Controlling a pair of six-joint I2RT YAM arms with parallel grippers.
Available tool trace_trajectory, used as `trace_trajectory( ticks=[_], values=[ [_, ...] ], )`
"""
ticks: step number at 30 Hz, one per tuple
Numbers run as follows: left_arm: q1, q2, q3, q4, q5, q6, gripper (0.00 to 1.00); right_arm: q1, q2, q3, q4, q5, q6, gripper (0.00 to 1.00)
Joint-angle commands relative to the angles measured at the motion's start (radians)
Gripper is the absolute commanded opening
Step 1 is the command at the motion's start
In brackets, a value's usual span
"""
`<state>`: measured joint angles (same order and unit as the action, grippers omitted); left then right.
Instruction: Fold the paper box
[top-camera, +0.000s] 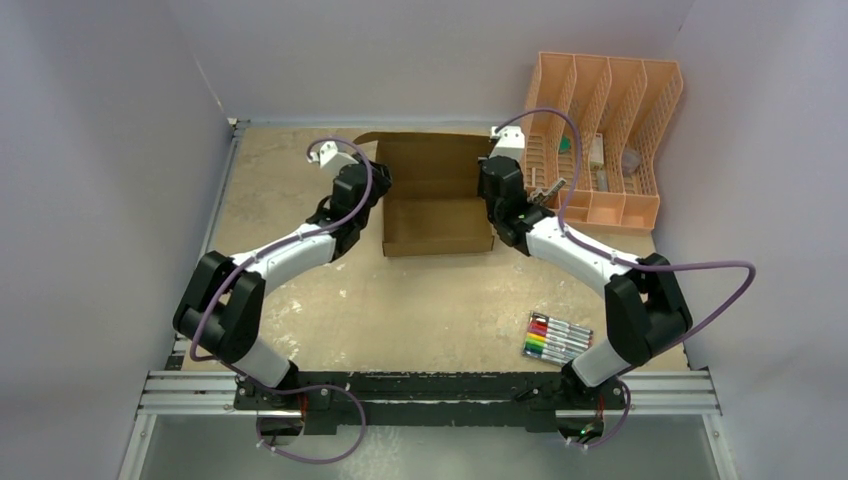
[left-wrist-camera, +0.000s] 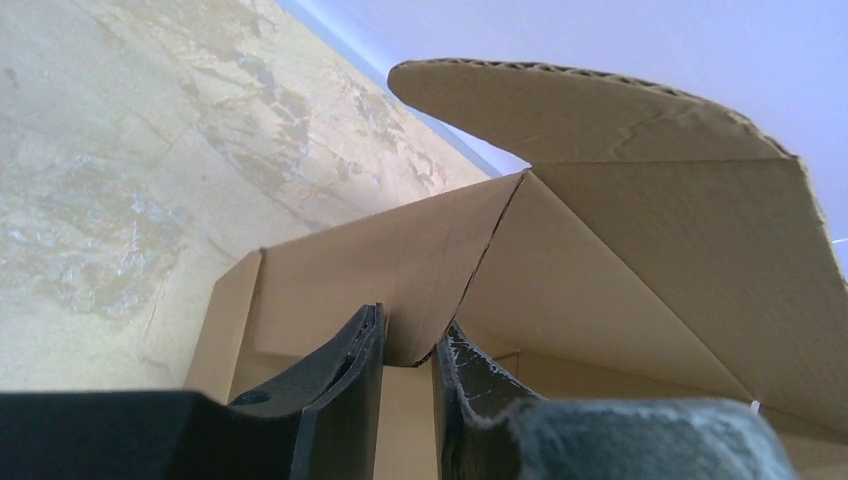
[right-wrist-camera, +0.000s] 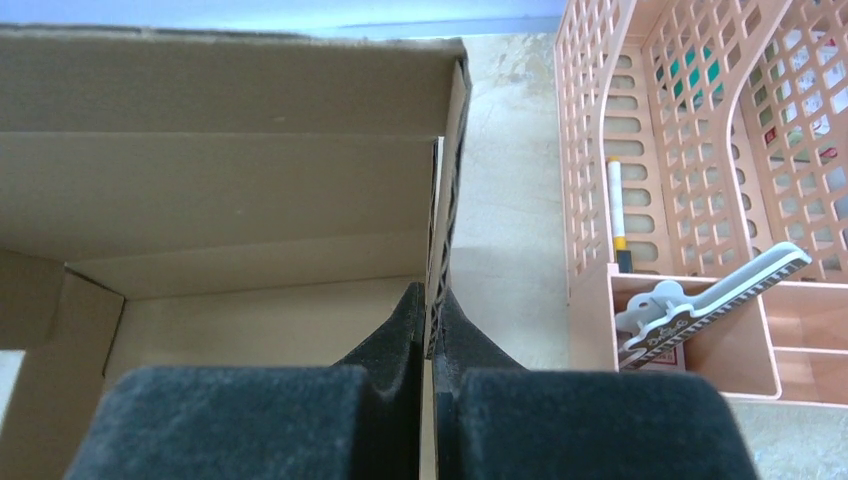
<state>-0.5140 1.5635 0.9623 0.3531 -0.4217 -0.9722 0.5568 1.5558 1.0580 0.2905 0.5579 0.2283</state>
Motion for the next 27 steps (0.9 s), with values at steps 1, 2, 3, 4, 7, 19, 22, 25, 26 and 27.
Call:
trace_trajectory(
  ticks=[1,2,3,4,7,19,22,25,26,27],
  values=[
    [-0.068,0.011,-0.034,0.008,0.121,-0.090,0.22,0.041,-0.003,-0.036,-0.043,-0.086,0.064,0.00],
    [-0.069,0.011,-0.046,0.007,0.120,-0.083,0.22,0.043,-0.005,-0.045,-0.043,-0.087,0.068,0.00],
    [-0.072,0.010,-0.060,0.012,0.117,-0.068,0.22,0.045,-0.010,-0.059,-0.037,-0.087,0.072,0.00],
    [-0.074,0.006,-0.081,0.019,0.107,-0.052,0.23,0.045,-0.014,-0.076,-0.027,-0.089,0.076,0.00],
    [-0.077,-0.017,-0.161,0.074,0.092,-0.013,0.24,0.047,-0.038,-0.131,0.011,-0.102,0.079,0.00],
    [-0.084,-0.093,-0.379,0.223,0.074,0.111,0.31,0.053,-0.114,-0.276,0.099,-0.169,0.048,0.22],
    [-0.083,-0.170,-0.433,0.220,0.066,0.129,0.34,0.052,-0.163,-0.300,0.085,-0.201,0.045,0.36],
    [-0.084,-0.257,-0.474,0.187,0.060,0.141,0.41,0.052,-0.211,-0.325,0.063,-0.240,0.052,0.51],
    [-0.084,-0.287,-0.484,0.169,0.061,0.148,0.44,0.052,-0.230,-0.334,0.055,-0.254,0.052,0.56],
    [-0.084,-0.317,-0.492,0.145,0.063,0.158,0.47,0.053,-0.249,-0.344,0.047,-0.262,0.055,0.60]
  ],
)
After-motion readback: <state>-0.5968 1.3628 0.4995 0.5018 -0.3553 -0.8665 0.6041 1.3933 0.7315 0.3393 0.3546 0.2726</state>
